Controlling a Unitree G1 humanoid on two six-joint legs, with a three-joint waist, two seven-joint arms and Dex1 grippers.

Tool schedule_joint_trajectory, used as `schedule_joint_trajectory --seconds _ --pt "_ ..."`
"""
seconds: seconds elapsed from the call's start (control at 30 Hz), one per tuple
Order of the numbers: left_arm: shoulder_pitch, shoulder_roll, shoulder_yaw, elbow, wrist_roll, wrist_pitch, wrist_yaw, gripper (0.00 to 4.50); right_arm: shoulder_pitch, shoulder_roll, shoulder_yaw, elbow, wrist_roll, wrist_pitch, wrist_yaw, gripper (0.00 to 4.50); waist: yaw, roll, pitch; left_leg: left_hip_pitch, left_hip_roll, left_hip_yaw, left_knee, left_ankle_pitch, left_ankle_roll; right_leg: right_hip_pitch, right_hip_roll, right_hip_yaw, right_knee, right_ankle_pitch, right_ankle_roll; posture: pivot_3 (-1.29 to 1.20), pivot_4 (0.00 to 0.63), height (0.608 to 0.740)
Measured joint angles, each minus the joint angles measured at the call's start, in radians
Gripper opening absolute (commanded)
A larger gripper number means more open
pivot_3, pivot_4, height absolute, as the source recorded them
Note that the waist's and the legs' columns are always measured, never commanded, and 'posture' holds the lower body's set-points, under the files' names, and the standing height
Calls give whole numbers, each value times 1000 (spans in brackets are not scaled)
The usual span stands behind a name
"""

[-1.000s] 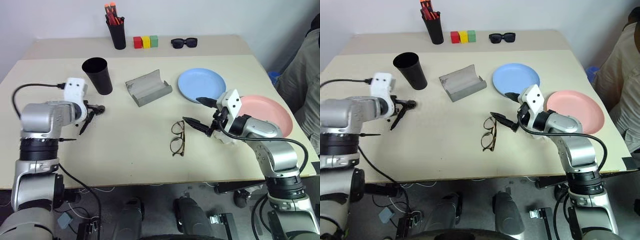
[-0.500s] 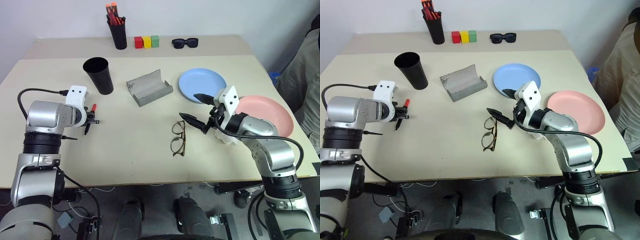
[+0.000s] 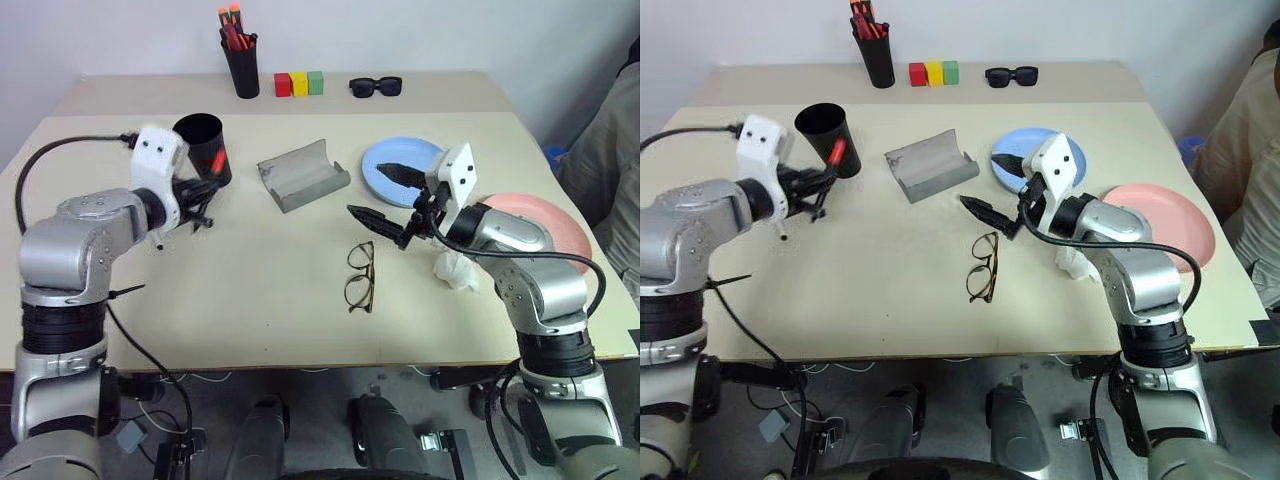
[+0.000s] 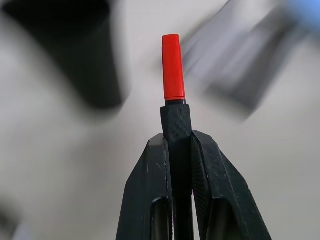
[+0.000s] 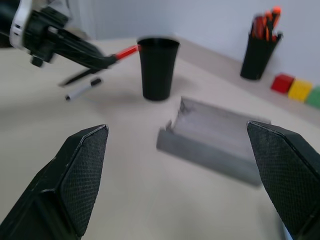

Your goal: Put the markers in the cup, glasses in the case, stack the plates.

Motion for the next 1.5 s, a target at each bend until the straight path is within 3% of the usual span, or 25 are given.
schedule_joint_trajectory --seconds 0.13,0.23,0.37,0.5,0.67,1.23,1.5 --pt "-151 -106 1 145 132 -286 177 31 -21 27 5 24 5 -21 14 4500 2 0 0 0 0 0 0 0 0 0 0 0 0 0 0 0 150 740" --pt "-249 -129 2 286 234 -487 304 31 -46 59 12 26 11 -38 15 4500 -7 0 0 0 0 1 0 0 0 -1 0 0 0 0 0 0 150 740" --pt "-295 -189 3 577 334 -780 443 31 -75 115 18 28 12 -60 -4 4500 -4 1 0 0 0 0 0 0 0 -1 0 0 1 0 0 0 150 740" --pt "-315 -228 1 842 382 -992 524 31 -75 145 52 28 11 -71 -10 4500 -3 0 0 -1 -1 0 1 0 0 -2 0 0 1 0 1 0 150 740" --pt "-387 -248 16 1001 379 -1159 559 31 -46 164 70 13 11 -73 -21 4500 1 0 0 -2 -1 0 0 0 0 -2 0 0 0 0 1 0 150 740" --pt "-439 -286 43 1230 372 -1449 573 31 -9 183 102 -33 28 -55 -37 4500 -5 0 0 -2 -1 0 0 0 0 -2 0 0 1 0 1 0 150 740" --pt "-439 -302 43 1294 372 -1473 590 31 -9 183 102 -36 31 -52 -41 4500 -6 0 0 -2 -1 0 0 0 0 -2 1 -1 1 0 1 0 150 740"
